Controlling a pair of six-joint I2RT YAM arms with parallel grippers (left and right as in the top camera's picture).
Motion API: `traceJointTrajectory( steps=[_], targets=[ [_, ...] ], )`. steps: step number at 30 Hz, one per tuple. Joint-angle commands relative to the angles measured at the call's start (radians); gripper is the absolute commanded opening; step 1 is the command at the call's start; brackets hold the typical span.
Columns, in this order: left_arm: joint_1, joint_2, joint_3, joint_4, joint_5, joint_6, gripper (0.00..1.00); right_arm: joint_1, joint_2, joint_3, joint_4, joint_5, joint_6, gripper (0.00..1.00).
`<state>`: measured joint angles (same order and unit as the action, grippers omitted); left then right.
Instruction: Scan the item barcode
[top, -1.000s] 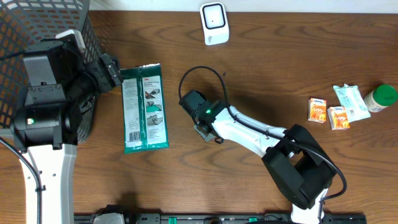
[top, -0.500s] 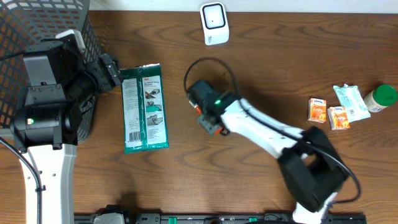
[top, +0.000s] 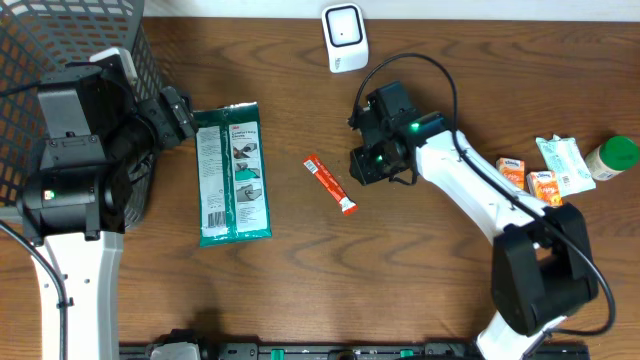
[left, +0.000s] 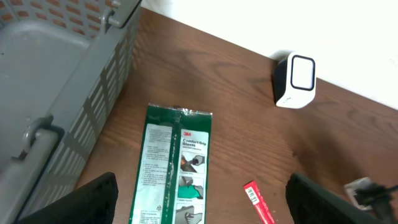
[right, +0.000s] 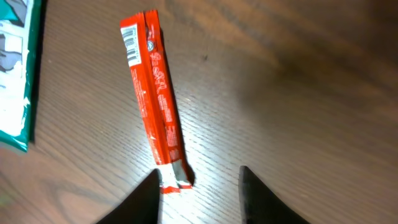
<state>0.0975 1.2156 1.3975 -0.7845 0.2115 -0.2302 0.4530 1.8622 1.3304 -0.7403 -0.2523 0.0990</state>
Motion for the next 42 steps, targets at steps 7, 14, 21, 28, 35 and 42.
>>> traceJointTrajectory(
  steps=[7, 14, 21, 28, 35, 42],
  targets=[
    [0.005, -0.001, 0.005, -0.001, 0.006, 0.012, 0.87, 0.066, 0.142, -0.018, 0.034, 0.003, 0.001, 0.17],
    [0.005, -0.001, 0.005, -0.001, 0.006, 0.012, 0.87, 0.106, 0.167, -0.018, 0.034, 0.016, -0.003, 0.12],
    [0.005, -0.001, 0.005, -0.001, 0.006, 0.012, 0.87, 0.102, 0.167, -0.017, 0.043, 0.015, -0.002, 0.13],
    [0.005, -0.001, 0.005, -0.001, 0.006, 0.012, 0.87, 0.072, 0.137, -0.001, 0.009, -0.101, 0.002, 0.16],
    [0.005, -0.001, 0.005, -0.001, 0.006, 0.012, 0.87, 0.047, 0.117, -0.001, -0.005, -0.209, 0.041, 0.19],
    [0.005, -0.001, 0.005, -0.001, 0.006, 0.012, 0.87, 0.069, 0.119, -0.001, -0.001, -0.165, 0.048, 0.22]
  ],
)
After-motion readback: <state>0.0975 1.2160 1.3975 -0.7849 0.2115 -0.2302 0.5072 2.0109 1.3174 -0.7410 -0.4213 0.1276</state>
